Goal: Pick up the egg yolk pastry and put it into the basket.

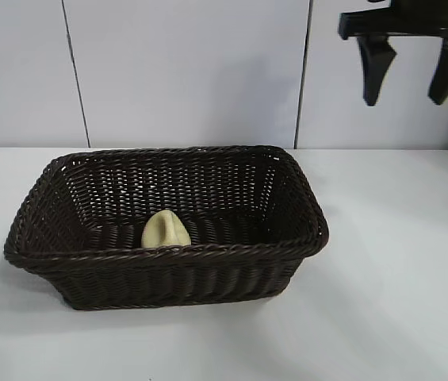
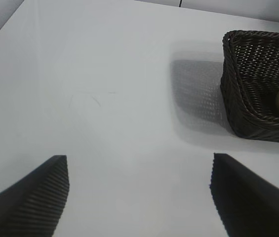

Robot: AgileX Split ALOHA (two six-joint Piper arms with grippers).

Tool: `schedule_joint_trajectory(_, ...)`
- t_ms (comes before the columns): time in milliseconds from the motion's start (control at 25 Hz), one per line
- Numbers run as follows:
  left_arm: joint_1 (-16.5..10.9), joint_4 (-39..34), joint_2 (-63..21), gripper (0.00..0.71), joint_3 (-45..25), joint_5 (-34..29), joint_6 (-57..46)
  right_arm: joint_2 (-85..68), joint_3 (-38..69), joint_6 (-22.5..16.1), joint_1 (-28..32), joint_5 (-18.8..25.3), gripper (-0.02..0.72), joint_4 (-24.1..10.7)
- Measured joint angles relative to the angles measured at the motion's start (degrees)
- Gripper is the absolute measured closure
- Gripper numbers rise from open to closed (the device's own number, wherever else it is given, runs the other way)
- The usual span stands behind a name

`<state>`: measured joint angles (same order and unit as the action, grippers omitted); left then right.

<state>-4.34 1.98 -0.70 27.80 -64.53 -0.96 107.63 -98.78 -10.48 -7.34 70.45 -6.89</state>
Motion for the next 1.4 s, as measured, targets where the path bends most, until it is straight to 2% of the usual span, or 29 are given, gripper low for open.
schedule_joint_trajectory(240, 0.0, 0.0, 0.0, 0.139, 0.0, 0.0, 0.0, 0.0, 0.0, 1.7, 6.7, 0.1, 0.167, -0.2)
schedule_joint_trajectory(520, 0.0, 0.0, 0.0, 0.139, 0.0, 0.0, 0.0, -5.7, 4.0, 4.3, 7.3, 0.1, 0.167, 2.7)
schedule_joint_trajectory(680, 0.0, 0.0, 0.0, 0.139, 0.0, 0.0, 0.0, -14.9, 12.6, 4.6, 7.3, 0.1, 0.167, 3.6)
schedule_joint_trajectory(960, 0.0, 0.0, 0.0, 0.139, 0.0, 0.0, 0.0, -35.2, 33.7, 4.6, 7.3, 0.2, 0.167, 4.8)
schedule_joint_trajectory(1200, 0.0, 0.0, 0.0, 0.139, 0.0, 0.0, 0.0, -52.9, 49.5, 6.9, 7.3, 0.2, 0.167, 4.9)
schedule_joint_trajectory(1400, 0.0, 0.0, 0.0, 0.139, 0.0, 0.0, 0.0, -68.0, 61.5, 7.3, 7.3, -4.3, 0.167, 4.8)
